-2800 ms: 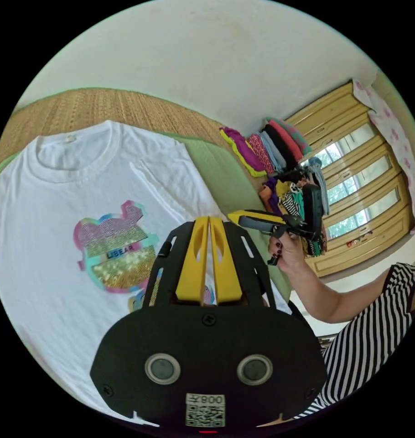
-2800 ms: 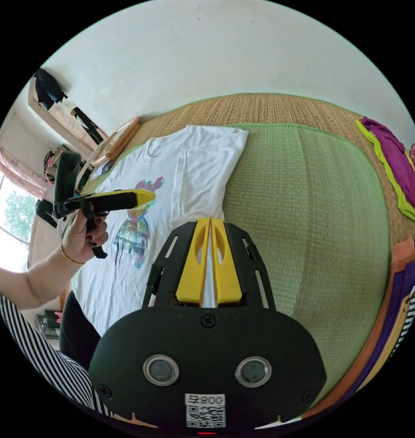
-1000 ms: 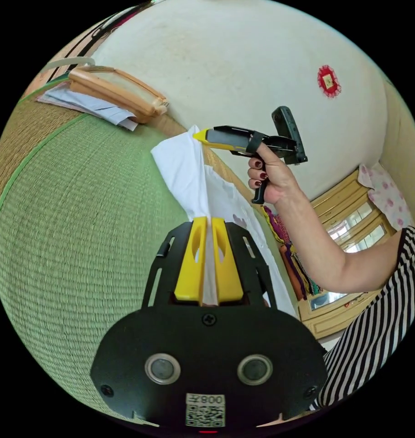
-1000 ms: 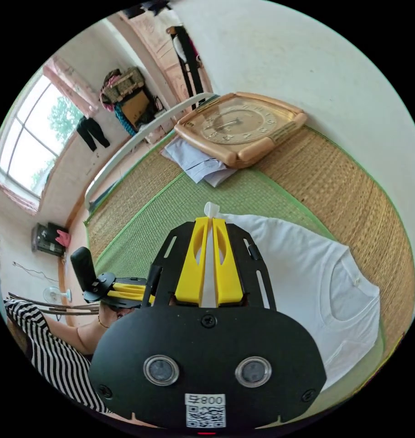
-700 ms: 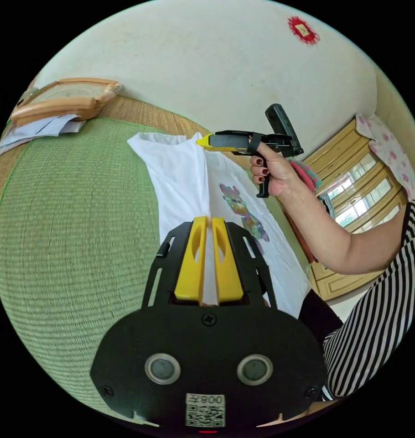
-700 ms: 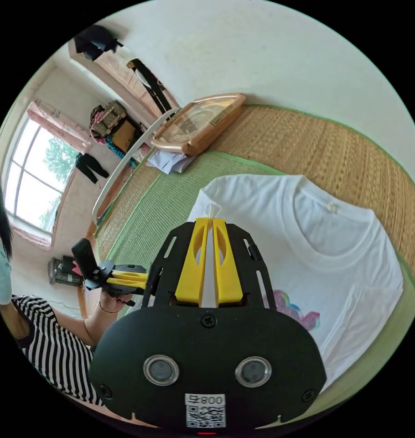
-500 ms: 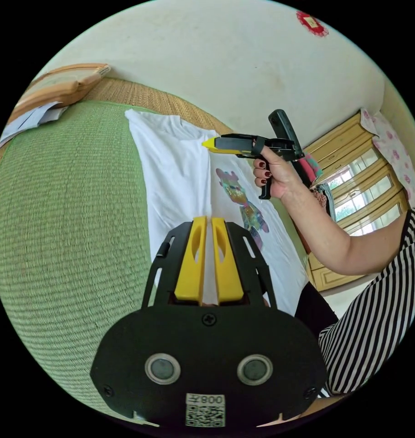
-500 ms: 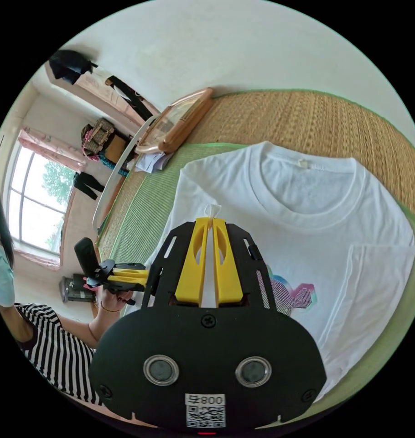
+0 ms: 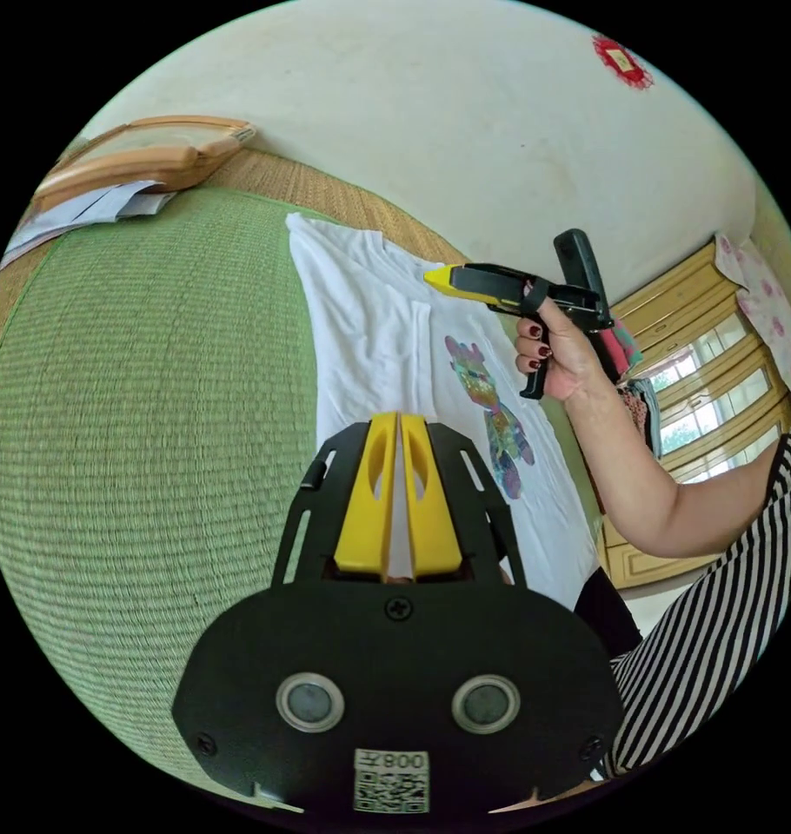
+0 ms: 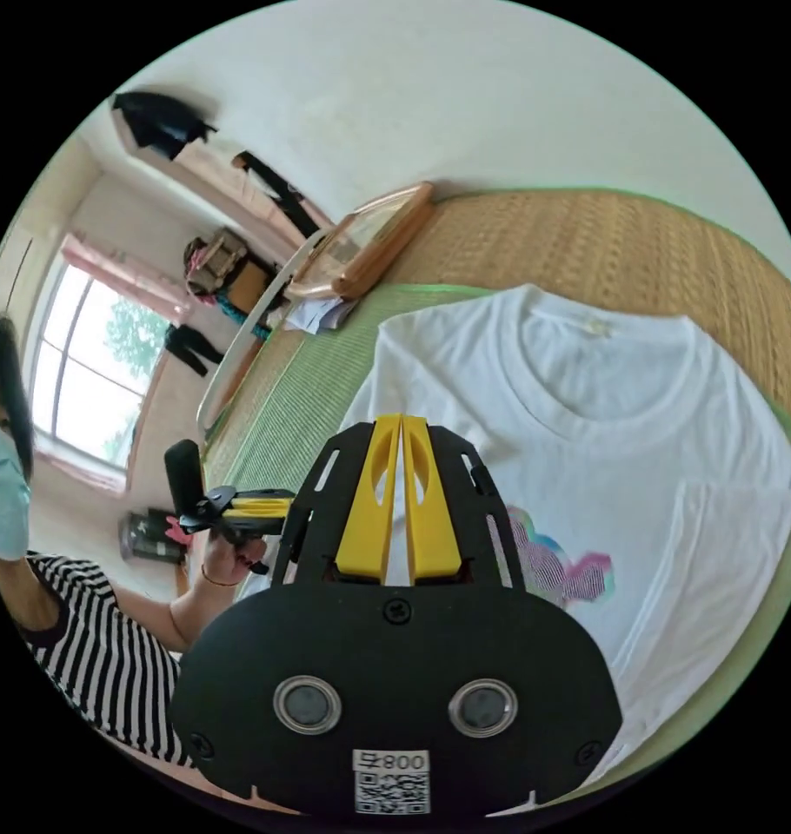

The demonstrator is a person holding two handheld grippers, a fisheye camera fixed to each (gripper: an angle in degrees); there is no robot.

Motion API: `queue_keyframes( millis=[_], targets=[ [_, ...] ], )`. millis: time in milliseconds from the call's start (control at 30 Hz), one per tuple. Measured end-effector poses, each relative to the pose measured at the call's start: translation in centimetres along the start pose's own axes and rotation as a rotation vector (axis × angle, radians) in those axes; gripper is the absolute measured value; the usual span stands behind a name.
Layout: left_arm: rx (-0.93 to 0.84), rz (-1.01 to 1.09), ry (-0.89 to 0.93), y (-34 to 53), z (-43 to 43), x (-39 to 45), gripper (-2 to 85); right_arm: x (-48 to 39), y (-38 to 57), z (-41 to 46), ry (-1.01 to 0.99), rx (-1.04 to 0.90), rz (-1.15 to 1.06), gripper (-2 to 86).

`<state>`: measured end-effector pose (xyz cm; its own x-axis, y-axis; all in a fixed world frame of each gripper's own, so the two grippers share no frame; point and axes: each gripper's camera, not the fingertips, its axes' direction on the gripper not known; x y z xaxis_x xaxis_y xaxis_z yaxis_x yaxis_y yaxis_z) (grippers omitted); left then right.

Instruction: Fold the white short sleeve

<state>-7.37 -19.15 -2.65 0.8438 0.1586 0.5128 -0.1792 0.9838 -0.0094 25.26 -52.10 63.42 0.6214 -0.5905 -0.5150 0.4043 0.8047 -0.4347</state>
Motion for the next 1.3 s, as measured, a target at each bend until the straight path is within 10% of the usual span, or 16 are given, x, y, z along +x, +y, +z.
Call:
queue_keyframes(
  millis=[433, 1300],
  targets=[
    [0.012, -0.056, 0.022, 1.8, 0.4, -1.7, 0.2, -4.3, -7.2, 8.2, 0.259, -0.142, -0.15, 0.2],
    [0.009, -0.108, 0.084, 9.0, 0.5, -4.9, 0.2, -11.1, 16.4, -1.0, 0.184, -0.216, -0.146, 0.2]
  ],
)
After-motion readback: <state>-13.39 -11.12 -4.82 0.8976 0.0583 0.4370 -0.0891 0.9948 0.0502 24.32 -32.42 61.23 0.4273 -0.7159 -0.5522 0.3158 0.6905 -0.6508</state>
